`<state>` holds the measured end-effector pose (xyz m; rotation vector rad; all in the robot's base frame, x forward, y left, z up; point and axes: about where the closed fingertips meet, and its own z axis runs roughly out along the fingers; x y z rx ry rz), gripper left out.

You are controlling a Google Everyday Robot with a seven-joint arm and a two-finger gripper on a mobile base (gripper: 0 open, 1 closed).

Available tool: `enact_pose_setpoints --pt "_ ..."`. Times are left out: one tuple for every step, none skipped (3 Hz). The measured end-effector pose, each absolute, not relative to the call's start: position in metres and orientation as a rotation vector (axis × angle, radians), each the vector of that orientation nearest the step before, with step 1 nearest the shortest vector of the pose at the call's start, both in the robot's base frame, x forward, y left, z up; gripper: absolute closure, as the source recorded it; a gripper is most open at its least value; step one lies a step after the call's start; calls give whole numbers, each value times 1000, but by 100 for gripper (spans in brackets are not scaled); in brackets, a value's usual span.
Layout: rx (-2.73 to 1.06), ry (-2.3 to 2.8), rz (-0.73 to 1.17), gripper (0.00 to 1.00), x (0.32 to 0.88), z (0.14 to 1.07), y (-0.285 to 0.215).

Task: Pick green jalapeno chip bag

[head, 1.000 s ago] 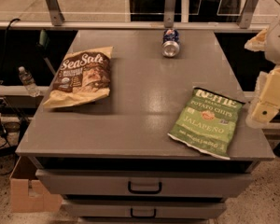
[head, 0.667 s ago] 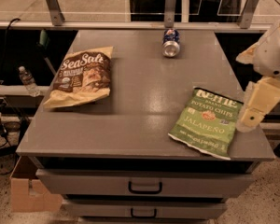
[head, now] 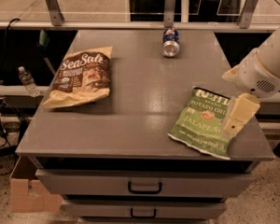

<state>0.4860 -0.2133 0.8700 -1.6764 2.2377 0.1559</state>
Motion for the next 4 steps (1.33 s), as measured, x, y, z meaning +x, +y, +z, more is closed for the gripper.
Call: enact_pose_setpoints --pt "-1668 2217 171 0 491 852 -212" --pt "-1657 2213 176 0 500 835 -215" --pt "-1652 2215 195 18 508 823 -215" --pt "-1653 2213 207 40 512 819 -214"
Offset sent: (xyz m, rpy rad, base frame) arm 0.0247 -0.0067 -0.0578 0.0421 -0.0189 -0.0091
